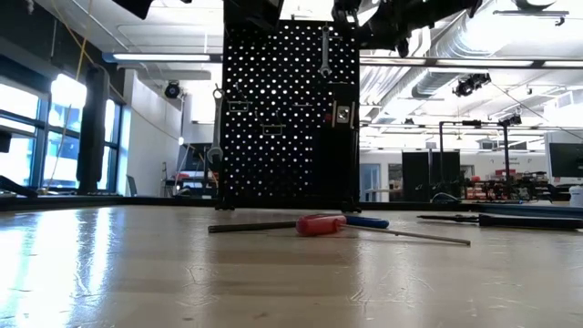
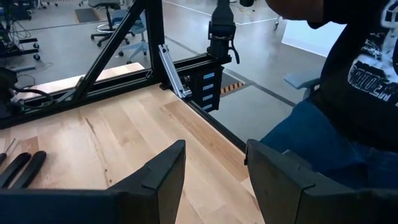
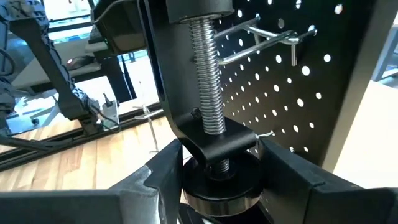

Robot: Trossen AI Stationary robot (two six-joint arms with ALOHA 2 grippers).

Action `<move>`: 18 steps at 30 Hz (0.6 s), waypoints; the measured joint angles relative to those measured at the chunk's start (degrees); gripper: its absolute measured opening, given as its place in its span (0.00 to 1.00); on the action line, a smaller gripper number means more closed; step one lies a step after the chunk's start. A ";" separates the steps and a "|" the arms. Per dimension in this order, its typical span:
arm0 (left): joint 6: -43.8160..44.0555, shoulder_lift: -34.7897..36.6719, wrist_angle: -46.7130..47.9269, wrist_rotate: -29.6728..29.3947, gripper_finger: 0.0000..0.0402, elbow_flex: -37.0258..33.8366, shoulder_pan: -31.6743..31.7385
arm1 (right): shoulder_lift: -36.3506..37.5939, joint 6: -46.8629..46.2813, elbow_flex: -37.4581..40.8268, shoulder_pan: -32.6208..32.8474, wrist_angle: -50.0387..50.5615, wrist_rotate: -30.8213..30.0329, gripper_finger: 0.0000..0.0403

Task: Hang tools onto peg board
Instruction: Hang the clamp on the pegboard

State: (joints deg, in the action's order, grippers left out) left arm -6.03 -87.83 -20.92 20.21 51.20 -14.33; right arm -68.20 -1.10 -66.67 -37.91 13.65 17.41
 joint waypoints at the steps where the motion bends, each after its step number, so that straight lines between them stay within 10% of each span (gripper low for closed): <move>1: 0.27 0.00 -0.01 -0.02 0.41 0.00 0.00 | -0.21 0.00 0.00 0.00 0.01 -0.06 0.42; 18: 1.12 0.00 0.36 -1.53 0.41 -0.02 -0.42 | -3.43 1.04 0.00 -0.35 -3.60 -1.09 0.42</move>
State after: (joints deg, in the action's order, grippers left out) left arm -4.91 -87.83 -20.56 18.68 51.18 -14.74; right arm -71.63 -0.06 -66.67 -38.26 10.05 16.32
